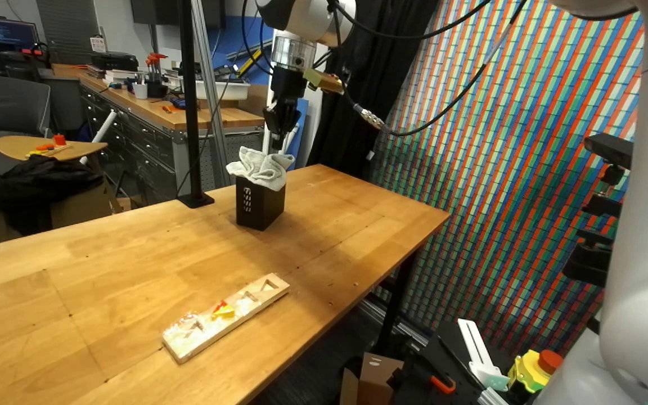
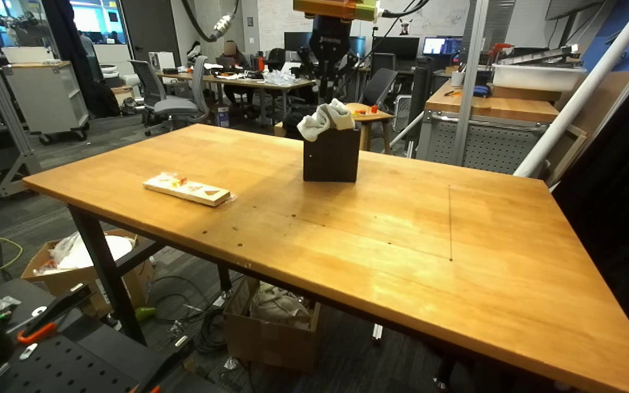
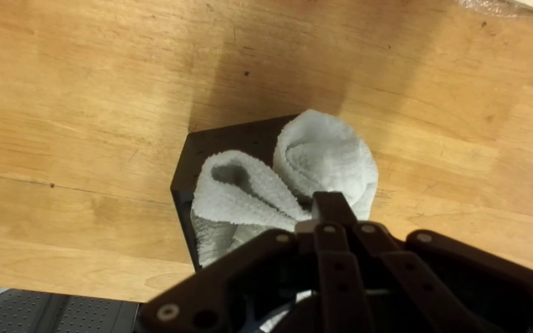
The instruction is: Pick up the cloth from the table and put it in the box
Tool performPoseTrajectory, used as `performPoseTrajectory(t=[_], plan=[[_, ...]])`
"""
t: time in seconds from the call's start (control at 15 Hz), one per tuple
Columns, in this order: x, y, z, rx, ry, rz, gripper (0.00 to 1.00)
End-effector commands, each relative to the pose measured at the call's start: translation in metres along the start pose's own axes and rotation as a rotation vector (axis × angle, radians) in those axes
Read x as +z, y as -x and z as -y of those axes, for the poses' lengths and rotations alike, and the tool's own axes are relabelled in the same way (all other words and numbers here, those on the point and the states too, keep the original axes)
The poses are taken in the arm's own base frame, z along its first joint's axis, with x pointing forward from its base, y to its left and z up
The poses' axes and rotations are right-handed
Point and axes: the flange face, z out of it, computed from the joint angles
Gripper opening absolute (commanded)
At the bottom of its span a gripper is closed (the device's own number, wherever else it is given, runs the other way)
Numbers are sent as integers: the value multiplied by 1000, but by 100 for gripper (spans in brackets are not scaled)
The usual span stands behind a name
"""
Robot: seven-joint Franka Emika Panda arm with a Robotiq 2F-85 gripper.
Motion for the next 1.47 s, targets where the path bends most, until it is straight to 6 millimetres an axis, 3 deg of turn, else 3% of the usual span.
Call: performPoseTrajectory(t=[0.0,0.4,0.67,1.4], plan=[[0,21,13,24,13,-15,0],[18,23,17,12,9,13,0],[20,18,15,-1,19,28,0],[17,-15,5,-60,54,37,0]])
